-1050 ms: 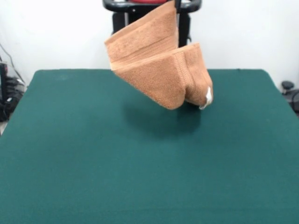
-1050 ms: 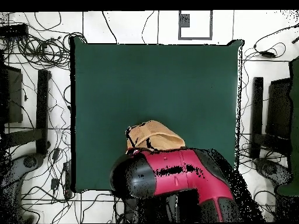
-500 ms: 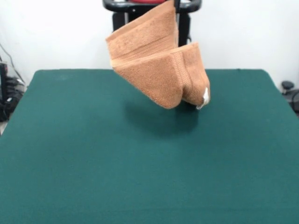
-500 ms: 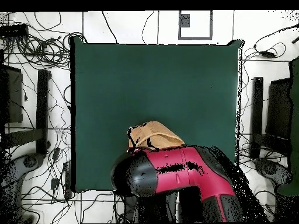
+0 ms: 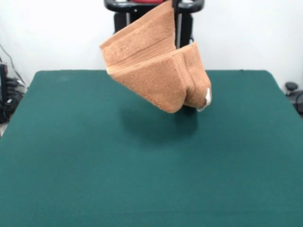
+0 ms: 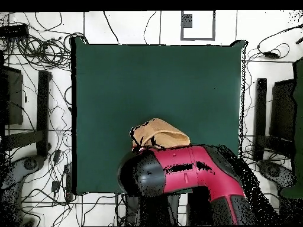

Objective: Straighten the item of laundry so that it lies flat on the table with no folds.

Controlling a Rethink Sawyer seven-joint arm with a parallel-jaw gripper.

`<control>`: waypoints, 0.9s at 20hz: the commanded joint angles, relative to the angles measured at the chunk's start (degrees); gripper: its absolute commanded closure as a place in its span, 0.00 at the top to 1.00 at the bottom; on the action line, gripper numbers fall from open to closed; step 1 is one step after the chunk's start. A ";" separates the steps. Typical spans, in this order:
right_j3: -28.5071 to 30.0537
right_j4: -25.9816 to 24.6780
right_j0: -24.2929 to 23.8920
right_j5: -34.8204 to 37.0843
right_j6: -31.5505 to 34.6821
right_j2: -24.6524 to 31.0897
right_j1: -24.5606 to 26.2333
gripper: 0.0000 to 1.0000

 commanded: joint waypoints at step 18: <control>-6.96 -21.06 -6.22 -22.09 -17.71 13.38 24.90 1.00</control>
